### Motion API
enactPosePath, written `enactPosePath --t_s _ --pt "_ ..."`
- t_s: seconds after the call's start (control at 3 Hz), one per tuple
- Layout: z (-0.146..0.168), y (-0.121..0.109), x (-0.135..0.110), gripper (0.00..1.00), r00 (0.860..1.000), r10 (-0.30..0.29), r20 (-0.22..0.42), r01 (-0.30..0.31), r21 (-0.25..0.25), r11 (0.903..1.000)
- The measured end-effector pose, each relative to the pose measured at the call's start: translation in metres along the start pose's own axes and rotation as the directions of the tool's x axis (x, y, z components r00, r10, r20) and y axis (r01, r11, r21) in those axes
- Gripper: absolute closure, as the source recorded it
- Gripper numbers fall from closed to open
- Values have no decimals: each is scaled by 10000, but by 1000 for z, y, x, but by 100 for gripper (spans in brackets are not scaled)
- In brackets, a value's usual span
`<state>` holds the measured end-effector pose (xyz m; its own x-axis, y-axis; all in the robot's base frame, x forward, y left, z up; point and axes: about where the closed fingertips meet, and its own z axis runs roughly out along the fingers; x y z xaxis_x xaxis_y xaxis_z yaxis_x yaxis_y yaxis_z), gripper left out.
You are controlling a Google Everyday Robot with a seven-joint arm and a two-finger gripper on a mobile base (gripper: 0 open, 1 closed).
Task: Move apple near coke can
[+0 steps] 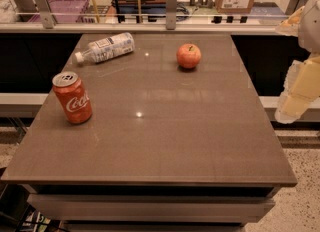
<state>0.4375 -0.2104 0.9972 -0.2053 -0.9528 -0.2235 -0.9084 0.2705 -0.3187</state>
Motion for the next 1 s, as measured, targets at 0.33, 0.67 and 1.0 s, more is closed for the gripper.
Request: enactPosePath --t_s 0.33,0.67,1.0 --pt "-1 -2 0 0 10000 22 50 -22 59 10000" --pt "-2 -17 3 0 9975 457 536 -479 411 9980" --pt "5 -41 14 0 9602 2055 1892 -2217 686 9727"
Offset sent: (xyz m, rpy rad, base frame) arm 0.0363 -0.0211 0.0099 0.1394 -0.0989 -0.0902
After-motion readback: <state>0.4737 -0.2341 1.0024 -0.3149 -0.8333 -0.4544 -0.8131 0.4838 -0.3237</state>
